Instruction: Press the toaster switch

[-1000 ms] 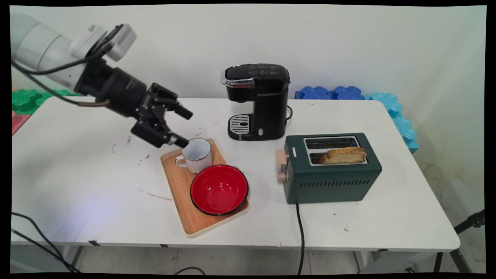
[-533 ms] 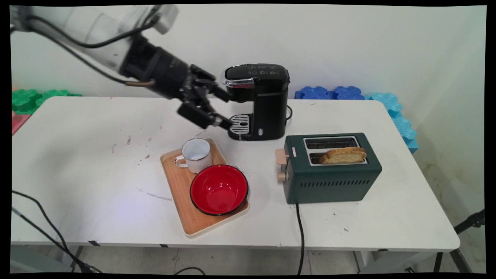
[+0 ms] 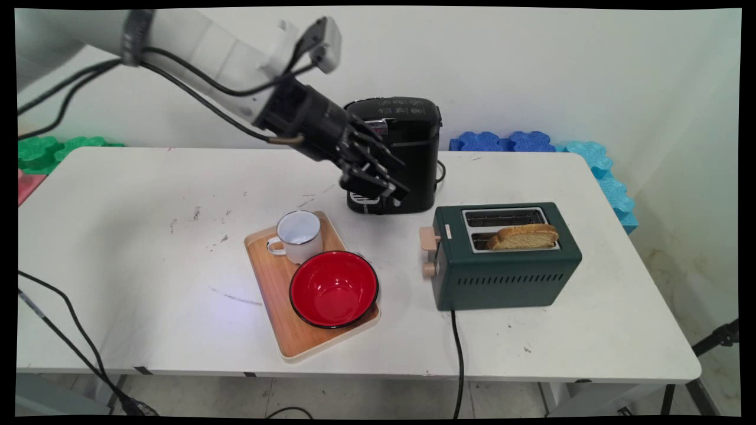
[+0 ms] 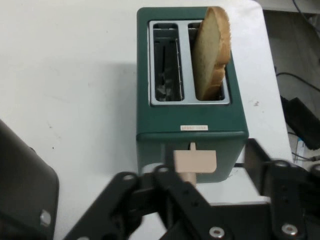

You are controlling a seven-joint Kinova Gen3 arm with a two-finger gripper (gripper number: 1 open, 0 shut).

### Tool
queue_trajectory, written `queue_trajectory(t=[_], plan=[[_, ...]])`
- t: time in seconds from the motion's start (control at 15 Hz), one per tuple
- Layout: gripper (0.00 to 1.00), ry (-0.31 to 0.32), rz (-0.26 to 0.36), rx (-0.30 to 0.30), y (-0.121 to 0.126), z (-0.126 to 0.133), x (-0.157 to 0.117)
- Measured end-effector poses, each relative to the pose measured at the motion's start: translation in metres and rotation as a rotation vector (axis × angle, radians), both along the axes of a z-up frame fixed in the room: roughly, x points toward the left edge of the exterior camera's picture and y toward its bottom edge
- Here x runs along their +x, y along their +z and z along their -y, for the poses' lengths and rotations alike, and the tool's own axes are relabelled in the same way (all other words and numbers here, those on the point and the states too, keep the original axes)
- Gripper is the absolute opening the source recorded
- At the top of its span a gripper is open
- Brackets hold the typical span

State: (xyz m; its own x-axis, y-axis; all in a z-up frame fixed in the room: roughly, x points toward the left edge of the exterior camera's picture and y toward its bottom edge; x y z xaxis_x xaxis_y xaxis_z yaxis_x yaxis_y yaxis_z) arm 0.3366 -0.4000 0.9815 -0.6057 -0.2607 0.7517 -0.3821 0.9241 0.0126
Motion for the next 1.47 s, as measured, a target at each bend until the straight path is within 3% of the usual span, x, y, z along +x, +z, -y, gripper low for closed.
queue_trajectory(t=[0.53, 1.47], plan=[[0.00, -0.009, 0.049, 0.025, -0.032, 0.016, -0.027], [0.00, -0.006, 0.069, 0.074, -0.070, 0.026, -0.053]])
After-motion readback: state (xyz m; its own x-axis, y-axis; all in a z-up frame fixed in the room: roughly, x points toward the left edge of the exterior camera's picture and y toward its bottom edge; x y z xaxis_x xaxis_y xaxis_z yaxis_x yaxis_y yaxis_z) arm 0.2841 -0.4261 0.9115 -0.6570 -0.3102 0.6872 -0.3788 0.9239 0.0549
